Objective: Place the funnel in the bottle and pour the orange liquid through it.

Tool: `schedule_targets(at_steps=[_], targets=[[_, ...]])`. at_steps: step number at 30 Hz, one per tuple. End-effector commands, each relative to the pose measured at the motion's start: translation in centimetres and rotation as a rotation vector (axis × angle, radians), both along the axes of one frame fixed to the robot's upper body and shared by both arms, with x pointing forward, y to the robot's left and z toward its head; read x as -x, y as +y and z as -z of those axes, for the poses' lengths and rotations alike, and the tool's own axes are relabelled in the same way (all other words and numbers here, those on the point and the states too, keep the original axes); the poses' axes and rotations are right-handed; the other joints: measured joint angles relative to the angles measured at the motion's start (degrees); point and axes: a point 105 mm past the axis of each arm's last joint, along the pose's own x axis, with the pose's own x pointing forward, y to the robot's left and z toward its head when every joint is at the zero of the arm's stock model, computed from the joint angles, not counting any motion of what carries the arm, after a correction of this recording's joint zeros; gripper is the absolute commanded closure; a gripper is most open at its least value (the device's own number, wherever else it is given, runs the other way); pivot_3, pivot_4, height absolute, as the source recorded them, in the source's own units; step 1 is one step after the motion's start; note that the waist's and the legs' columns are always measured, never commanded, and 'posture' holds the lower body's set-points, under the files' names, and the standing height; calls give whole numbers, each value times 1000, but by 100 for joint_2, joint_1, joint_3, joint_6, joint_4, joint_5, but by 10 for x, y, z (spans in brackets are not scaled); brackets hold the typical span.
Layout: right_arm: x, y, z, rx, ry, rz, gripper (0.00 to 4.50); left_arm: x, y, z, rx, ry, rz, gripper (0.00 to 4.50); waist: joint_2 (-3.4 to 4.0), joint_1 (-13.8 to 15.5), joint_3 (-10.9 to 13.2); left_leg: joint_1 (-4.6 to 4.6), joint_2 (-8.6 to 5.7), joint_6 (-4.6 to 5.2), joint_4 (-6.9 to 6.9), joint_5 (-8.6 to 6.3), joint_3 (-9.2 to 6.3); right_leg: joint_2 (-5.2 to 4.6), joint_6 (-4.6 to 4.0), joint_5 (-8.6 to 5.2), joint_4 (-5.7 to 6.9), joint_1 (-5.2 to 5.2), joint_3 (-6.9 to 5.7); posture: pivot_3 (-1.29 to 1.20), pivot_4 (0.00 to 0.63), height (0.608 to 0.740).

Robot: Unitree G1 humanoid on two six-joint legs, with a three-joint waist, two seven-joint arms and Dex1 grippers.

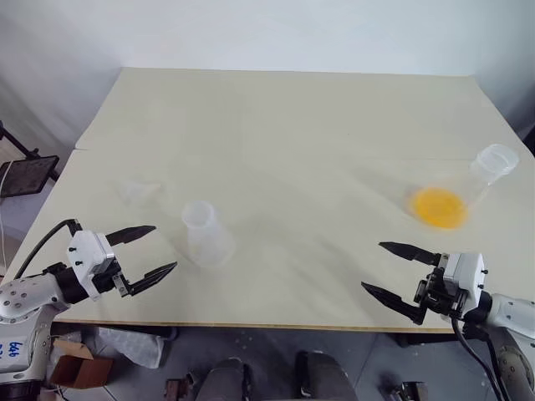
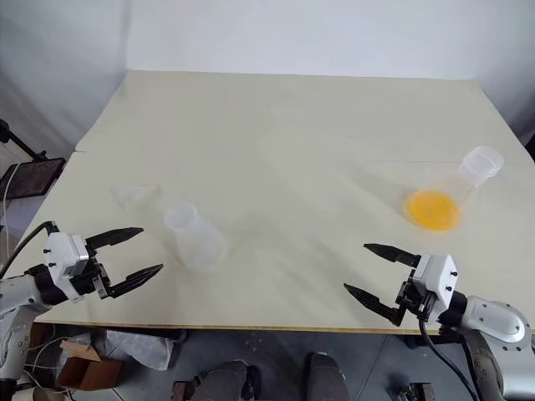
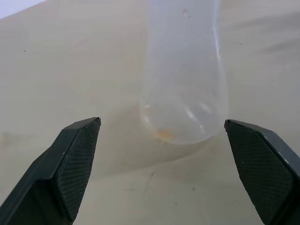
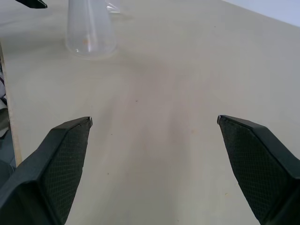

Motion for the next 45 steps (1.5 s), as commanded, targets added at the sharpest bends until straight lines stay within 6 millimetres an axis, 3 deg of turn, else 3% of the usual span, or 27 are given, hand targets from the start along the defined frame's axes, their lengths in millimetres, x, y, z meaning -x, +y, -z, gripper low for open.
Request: schedule_targets(at_steps=[1, 12, 16, 25, 30, 33, 38, 45], targets=[[1, 3, -6, 9, -36, -22, 9, -3, 0, -7, -2, -40, -15, 0, 0, 0, 0, 0, 0, 0, 0, 0, 0, 0, 0, 0, 0, 0, 0, 0, 150, 740], [0, 5, -7, 3, -40, -32, 9, -5, 2, -12, 87, -38, -45, 0, 0, 2, 0, 1, 0, 0, 0, 0, 0, 0, 0, 0, 1, 1, -1, 0, 150, 740], [-3, 26, -23, -57, -82, -89, 9, 1, 17, -17, 163, -62, -130, 0, 0, -33, 0, 1, 0, 0, 0, 0, 0, 0, 0, 0, 1, -1, -1, 0, 150, 740], [-11, 49, -46, -132, -145, -141, 9, 43, 65, 29, 172, 64, -351, 0, -3, -12, 1, 2, 2, -1, -6, -2, 0, 1, -2, -1, -6, 0, -2, 0, 150, 740], [-12, 52, -49, -139, -150, -155, 9, 56, 74, 38, 162, 104, -370, 0, -5, 26, 1, 2, 1, 0, -6, -2, -2, -5, -4, -2, -10, 2, -3, 0, 150, 740], [-12, 51, -48, -133, -147, -159, 9, 55, 63, 30, 177, 98, -315, 0, -6, -1, 1, 2, 2, 0, -8, -3, -3, -5, -6, -3, -11, 2, -1, 0, 150, 740], [-11, 46, -42, -98, -125, -152, 9, 31, 22, 2, 190, 63, -145, 0, -6, 22, 1, 2, 1, 0, -12, -2, -8, -6, -8, -4, -10, 2, -2, 0, 150, 740], [2, 27, -15, 8, -81, -124, 9, 4, -30, -28, 222, 63, 47, 0, -5, -35, 1, 3, 1, -1, -13, -3, -7, 0, -7, -3, 3, 5, -6, 0, 150, 740]])
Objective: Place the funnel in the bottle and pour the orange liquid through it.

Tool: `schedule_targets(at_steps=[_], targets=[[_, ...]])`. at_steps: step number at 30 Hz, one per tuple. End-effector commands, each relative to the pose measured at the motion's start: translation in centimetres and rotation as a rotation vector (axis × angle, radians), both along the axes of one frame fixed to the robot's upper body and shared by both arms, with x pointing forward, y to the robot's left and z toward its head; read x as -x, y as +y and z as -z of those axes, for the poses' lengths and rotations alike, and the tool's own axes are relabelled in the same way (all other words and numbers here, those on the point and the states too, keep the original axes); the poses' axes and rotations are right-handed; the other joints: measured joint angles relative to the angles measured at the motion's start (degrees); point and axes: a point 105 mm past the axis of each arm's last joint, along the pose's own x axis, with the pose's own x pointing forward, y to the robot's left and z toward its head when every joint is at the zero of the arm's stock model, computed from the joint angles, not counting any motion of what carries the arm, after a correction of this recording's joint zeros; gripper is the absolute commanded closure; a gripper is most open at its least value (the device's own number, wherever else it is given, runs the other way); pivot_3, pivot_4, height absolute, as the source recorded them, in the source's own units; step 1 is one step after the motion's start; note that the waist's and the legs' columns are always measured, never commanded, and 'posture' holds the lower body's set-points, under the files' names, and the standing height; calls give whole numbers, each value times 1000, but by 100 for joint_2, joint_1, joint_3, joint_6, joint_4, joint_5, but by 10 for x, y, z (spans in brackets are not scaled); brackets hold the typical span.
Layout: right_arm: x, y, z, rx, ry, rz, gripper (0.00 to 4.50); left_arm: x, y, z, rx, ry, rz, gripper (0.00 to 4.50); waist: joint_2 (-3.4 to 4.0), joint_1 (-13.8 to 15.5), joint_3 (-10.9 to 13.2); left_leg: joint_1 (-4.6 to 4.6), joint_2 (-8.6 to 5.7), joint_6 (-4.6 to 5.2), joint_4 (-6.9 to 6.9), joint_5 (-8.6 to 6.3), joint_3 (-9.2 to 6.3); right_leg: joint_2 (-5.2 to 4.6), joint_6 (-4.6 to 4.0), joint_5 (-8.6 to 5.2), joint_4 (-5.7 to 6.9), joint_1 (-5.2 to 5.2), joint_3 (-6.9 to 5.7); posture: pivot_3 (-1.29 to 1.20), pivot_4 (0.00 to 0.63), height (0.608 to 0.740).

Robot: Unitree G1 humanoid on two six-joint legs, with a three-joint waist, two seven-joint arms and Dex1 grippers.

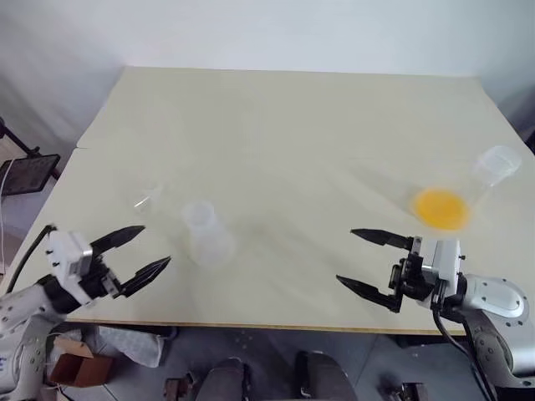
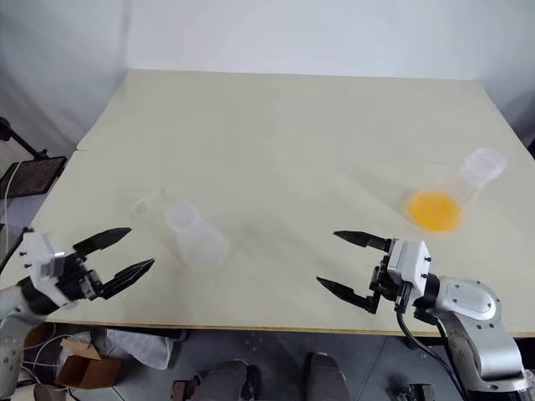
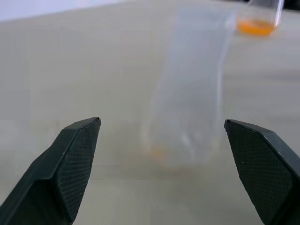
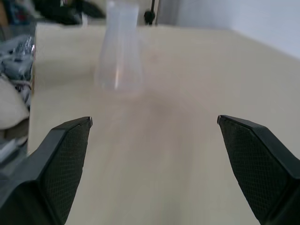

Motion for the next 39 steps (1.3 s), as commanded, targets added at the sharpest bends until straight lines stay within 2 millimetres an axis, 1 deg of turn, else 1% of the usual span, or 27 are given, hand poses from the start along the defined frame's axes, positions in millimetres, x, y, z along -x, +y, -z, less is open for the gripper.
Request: schedule_targets(at_steps=[1, 3, 5, 8, 12, 16, 17, 18, 22, 23, 24, 28, 32, 35, 36, 37, 38, 39], targets=[[7, -13, 2, 26, -27, 41, 9, -6, -24, -13, 7, 8, 105, 0, 0, 22, 0, 0, 0, 0, 0, 0, 0, 1, 0, 0, 3, 0, -3, 0, 150, 740], [11, -16, 6, 24, -12, 61, 9, -14, -36, -15, 15, 18, 150, 0, 0, 36, 0, 0, 0, 0, 0, 1, -2, 3, 0, 0, 6, 0, -8, 0, 150, 740], [14, -18, 9, 24, -2, 74, 9, -26, -42, -15, 32, 41, 151, 0, 0, 46, 0, 5, -1, 0, 1, 3, -2, 3, 0, 0, 4, 9, -8, 0, 150, 740], [15, -21, 10, 27, -4, 100, 9, -34, -51, -18, 40, 31, 196, 0, 0, 36, 0, 25, -1, -1, 1, 5, -3, 5, 0, 0, -1, 32, -12, 0, 150, 740], [19, -24, 12, 25, -6, 130, 9, -41, -60, -19, 48, 34, 232, 0, 0, 45, 0, 25, 1, -3, 1, 4, -7, 7, 0, 0, -3, 34, -15, 0, 150, 740], [15, -24, -3, -51, -43, 186, 9, -45, -58, -16, 30, 50, 229, 0, 0, 41, 0, 24, 0, -4, 1, 5, -11, 7, 0, 0, -4, 36, -19, 0, 150, 740], [14, -22, -7, -68, -50, 188, 0, -46, -58, -15, 30, 51, 228, 397, 0, 40, 0, 24, 0, -4, 1, 5, -11, 7, 0, 0, -5, 35, -19, 0, 150, 740], [13, -20, -10, -78, -54, 187, 0, -46, -57, -15, 31, 54, 229, 588, 0, 41, 1, 24, 0, -4, 1, 5, -11, 7, 0, 0, -4, 35, -19, 0, 150, 740], [14, -11, -17, -91, -67, 166, 0, -48, -61, -16, 41, 53, 248, 1824, 0, 54, 1, 24, 0, -7, 1, 7, -16, 7, 0, 0, -4, 36, -22, 0, 150, 740], [13, -9, -19, -98, -73, 166, 0, -50, -63, -17, 50, 48, 254, 2032, 1, 65, 0, 25, 0, -7, 1, 6, -20, 7, 0, 0, -6, 41, -24, 0, 150, 740], [13, -9, -21, -101, -77, 166, 0, -50, -66, -19, 53, 44, 265, 2102, 0, 73, 1, 25, -3, -7, 1, 7, -20, 4, 0, 0, -7, 42, -24, 0, 150, 740], [13, -12, -21, -97, -79, 194, 0, -58, -82, -29, 66, 14, 316, 2104, 0, 138, 1, 23, -4, -6, 1, 7, -23, 5, 1, 0, -10, 43, -29, 0, 150, 740], [20, -28, -13, -81, -59, 283, 0, -77, -116, -47, 69, -46, 417, 2104, 0, 245, 1, 18, -11, -4, 5, 9, -32, 8, 1, 0, -6, 44, -44, 0, 150, 740], [26, -38, -8, -75, -47, 348, 0, -90, -143, -52, 49, -67, 488, 2104, 0, 253, 1, 17, -24, 1, 7, 11, -24, 15, 9, 5, -10, 50, -44, 0, 150, 740], [29, -42, -5, -71, -45, 379, 0, -96, -157, -52, 27, -81, 519, 2104, 0, 257, 1, 17, -29, 4, 7, 13, -23, 21, 12, 6, -8, 51, -45, 0, 150, 740], [33, -47, -3, -75, -43, 422, 0, -100, -178, -61, 76, -93, 586, 2104, -1, 256, 1, 17, -34, 7, 7, 14, -18, 24, 15, 7, -10, 51, -47, 0, 150, 740], [35, -50, -2, -78, -41, 451, 0, -101, -192, -68, 113, -101, 636, 2104, -1, 279, 1, 16, -36, 11, 7, 17, -19, 25, 20, 10, -11, 52, -51, 0, 150, 740], [39, -53, 0, -78, -40, 477, 0, -112, -207, -72, 109, -125, 632, 2104, -7, 321, 5, 16, -39, 17, 7, 20, -17, 27, 25, 13, -13, 52, -57, 0, 150, 740]])
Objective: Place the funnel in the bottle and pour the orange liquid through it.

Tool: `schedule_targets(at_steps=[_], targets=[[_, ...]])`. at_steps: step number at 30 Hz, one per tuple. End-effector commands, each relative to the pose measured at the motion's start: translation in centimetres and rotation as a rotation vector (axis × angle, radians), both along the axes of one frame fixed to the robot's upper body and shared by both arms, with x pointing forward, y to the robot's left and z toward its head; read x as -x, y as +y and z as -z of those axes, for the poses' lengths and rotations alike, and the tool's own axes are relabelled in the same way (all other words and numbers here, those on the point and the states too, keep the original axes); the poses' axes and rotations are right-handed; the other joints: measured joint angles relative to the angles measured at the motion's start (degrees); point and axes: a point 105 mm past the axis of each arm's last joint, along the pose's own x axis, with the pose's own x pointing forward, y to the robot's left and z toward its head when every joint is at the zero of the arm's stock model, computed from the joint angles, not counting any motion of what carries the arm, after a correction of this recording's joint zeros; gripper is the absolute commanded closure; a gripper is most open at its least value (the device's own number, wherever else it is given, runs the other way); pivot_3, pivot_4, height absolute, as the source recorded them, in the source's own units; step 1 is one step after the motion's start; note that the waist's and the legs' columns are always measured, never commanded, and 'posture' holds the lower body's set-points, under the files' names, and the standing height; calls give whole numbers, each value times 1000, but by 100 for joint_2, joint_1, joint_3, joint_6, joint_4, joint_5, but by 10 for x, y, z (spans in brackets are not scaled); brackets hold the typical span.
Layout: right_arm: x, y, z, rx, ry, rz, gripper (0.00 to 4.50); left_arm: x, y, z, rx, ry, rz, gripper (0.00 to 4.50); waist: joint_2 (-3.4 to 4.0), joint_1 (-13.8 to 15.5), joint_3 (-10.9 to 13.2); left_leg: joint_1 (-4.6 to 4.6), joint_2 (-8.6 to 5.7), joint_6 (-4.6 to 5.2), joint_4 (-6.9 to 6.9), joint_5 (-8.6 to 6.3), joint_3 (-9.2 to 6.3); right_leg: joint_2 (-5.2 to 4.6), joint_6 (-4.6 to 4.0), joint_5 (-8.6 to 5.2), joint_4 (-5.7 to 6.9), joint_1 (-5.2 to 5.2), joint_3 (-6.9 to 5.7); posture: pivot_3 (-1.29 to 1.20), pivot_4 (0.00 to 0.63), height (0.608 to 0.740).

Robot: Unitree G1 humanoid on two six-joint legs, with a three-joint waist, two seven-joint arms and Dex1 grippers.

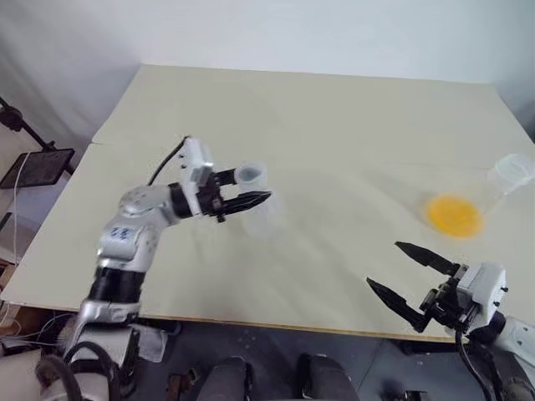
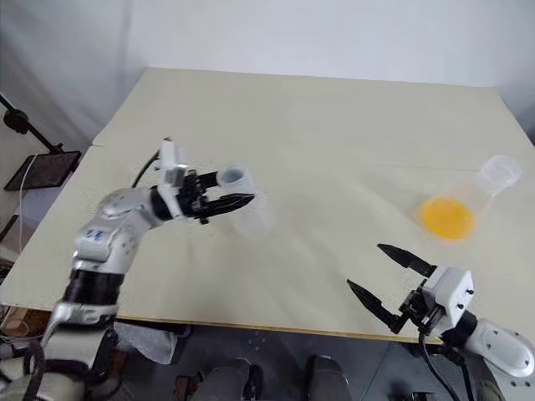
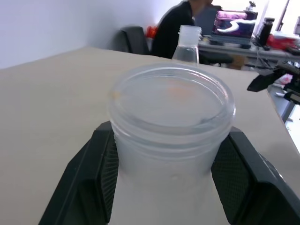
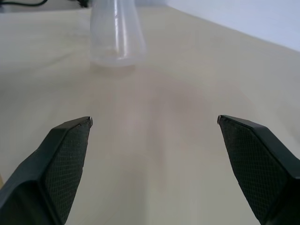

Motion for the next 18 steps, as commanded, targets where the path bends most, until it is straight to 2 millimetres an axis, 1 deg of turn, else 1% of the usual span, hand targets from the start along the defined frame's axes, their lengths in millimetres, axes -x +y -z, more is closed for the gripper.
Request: schedule_targets(at_steps=[1, 3, 6, 8, 10, 14, 18], targets=[[11, -6, -10, 24, -66, 78, 0, -13, -47, -17, 22, -84, 84, 2104, -11, 62, 7, -5, -2, 2, 4, 1, 3, 3, 3, 2, -6, 1, -9, 0, 150, 740], [16, -5, -12, 21, -73, 103, 0, -19, -64, -7, -59, -130, 95, 2104, -11, 56, 7, -12, -4, 9, 6, 5, 14, 5, 9, 5, -36, 4, -14, 0, 150, 740], [22, -3, -12, 17, -78, 134, 0, -25, -78, 3, -94, -132, 91, 2104, -11, -74, 6, -1, 1, 9, -9, 5, 46, 8, 10, 5, -47, 5, -6, 0, 150, 740], [26, -2, -12, 11, -82, 164, 0, -28, -85, 11, -124, -146, 79, 2104, -11, -90, 7, 3, 10, 9, -12, 5, 46, 10, 10, 5, -44, 3, -7, 0, 150, 740], [30, -1, -12, 6, -82, 187, 0, -31, -87, 15, -127, -155, 60, 2104, -13, -87, 8, 1, 12, 8, -11, 6, 45, 11, 9, 5, -41, 0, -8, 0, 150, 740], [39, 0, -8, -8, -68, 231, 0, -32, -92, 28, -177, -194, 42, 2104, -13, -72, 8, -1, 9, 9, -10, 6, 44, -1, 9, 5, -44, -1, -5, 0, 150, 740], [38, -7, -15, -26, -95, 273, 0, -29, -96, 34, -202, -237, 55, 2104, -14, -67, 8, 0, 3, 11, -9, 6, 45, -10, 10, 5, -47, 3, -1, 0, 150, 740]])
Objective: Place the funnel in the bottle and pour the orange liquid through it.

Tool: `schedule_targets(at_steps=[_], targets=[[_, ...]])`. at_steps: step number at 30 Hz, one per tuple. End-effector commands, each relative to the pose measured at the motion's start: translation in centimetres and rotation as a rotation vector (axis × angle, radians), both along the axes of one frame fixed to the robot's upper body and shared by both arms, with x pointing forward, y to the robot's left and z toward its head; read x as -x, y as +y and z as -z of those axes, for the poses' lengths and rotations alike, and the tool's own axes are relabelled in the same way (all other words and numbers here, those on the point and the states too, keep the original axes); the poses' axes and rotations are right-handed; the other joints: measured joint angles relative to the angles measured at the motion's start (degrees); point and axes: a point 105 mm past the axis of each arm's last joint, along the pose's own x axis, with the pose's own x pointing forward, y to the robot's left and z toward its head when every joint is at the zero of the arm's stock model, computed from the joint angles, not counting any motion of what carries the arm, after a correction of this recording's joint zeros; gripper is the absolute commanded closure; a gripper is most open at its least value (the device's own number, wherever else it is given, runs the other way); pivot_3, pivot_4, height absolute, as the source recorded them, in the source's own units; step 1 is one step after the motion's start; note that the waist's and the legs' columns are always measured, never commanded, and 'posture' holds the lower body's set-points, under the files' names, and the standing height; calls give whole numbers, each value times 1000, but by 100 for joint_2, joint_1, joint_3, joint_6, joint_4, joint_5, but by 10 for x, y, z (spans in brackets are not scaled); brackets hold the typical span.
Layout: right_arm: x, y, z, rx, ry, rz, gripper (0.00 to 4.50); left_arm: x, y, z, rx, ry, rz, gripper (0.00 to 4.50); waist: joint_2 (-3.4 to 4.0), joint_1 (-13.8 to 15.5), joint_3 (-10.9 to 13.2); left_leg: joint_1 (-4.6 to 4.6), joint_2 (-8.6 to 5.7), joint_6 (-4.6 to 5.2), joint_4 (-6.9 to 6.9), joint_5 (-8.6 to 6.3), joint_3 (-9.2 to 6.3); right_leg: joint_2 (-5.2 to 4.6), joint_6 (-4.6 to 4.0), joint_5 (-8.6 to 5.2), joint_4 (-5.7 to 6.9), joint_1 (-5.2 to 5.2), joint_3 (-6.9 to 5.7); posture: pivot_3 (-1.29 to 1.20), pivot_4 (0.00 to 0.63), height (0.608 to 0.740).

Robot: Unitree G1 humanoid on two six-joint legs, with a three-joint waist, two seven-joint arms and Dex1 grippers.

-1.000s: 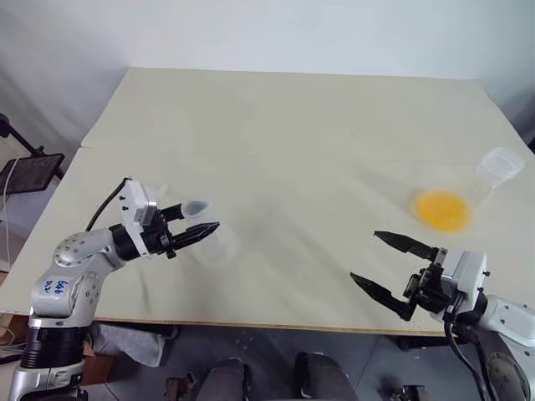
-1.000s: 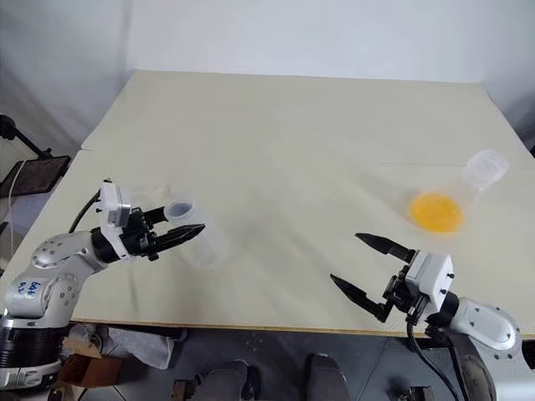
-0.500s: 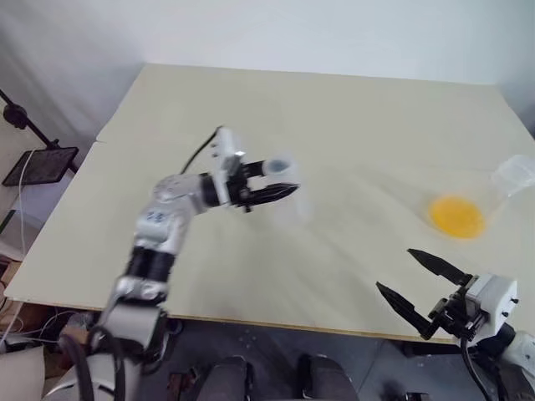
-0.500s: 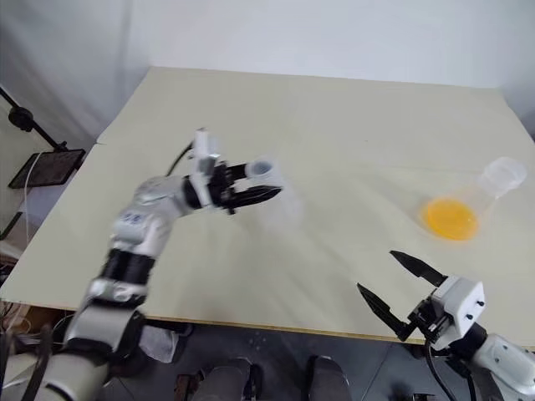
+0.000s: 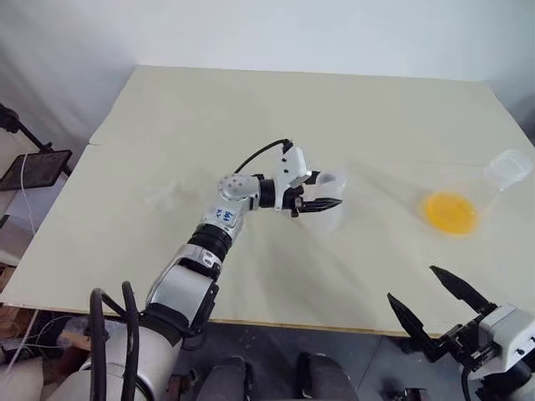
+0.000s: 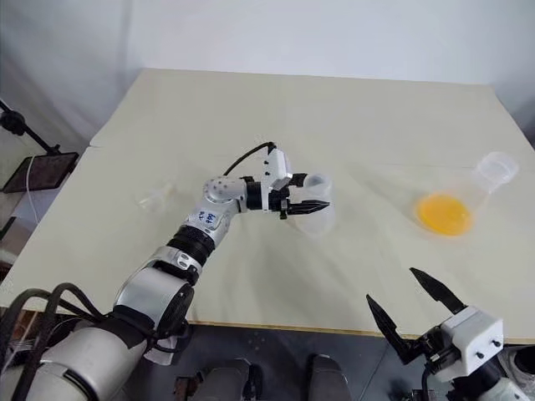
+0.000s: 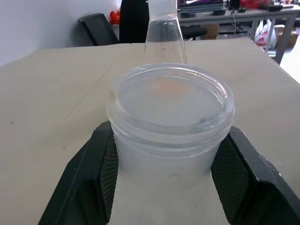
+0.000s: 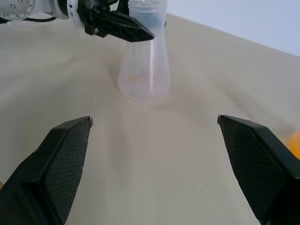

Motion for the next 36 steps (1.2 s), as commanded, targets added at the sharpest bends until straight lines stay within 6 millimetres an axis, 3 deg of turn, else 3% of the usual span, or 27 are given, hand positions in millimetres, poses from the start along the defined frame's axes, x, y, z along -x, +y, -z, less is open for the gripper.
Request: schedule_targets(at_steps=[1, 3, 9, 10, 17, 22, 31, 36], targets=[[0, -5, -18, 0, -78, 42, 0, 0, -4, 0, -38, -76, 2, 2104, 0, 4, 0, 0, 0, 0, 0, 0, -1, -1, 0, 0, 0, 0, 0, 0, 150, 740], [-4, -6, -21, -19, -98, 55, 0, 0, -3, 2, -51, -83, 0, 2104, 0, 2, 0, 2, 1, 0, 0, 0, -2, -6, 0, 0, 1, 1, 2, 0, 150, 740], [-15, 1, -24, -40, -113, 17, 0, -1, 9, -3, -6, -14, 4, 152, 0, -8, 0, -4, 3, 1, 0, 0, -3, -4, 0, 0, 9, -9, 2, 0, 150, 740], [-17, 2, -25, -40, -114, 6, 0, -1, 12, -6, 15, 1, 4, 36, 1, -13, 0, -6, 2, 1, 0, 0, -3, -3, 0, 0, 14, -15, 1, 0, 150, 740], [-35, 9, -29, -38, -125, -86, 0, -3, 58, -8, 94, 46, -57, 36, 0, -31, 0, -6, 3, 1, 3, 1, -5, -2, 0, 0, 41, -24, -1, 0, 150, 740], [-53, 17, -33, -40, -138, -179, 0, 13, 105, -7, 185, 57, -123, 36, 1, -46, -1, -3, 4, 0, 8, 0, -22, -13, -1, 0, 51, -23, 12, 0, 150, 740], [-75, 44, -39, -49, -130, -413, 0, 71, 192, 5, 282, 62, -457, 36, 4, -30, -2, -6, 9, -6, 11, -3, -61, -28, -3, -1, 43, -6, 20, 0, 150, 740], [-77, 53, -34, 11, -76, -582, 0, 113, 271, 26, 289, 56, -835, 36, 5, -69, -2, 4, 13, -9, 7, -6, -66, -27, -5, -1, 0, 20, 19, 0, 150, 740]])
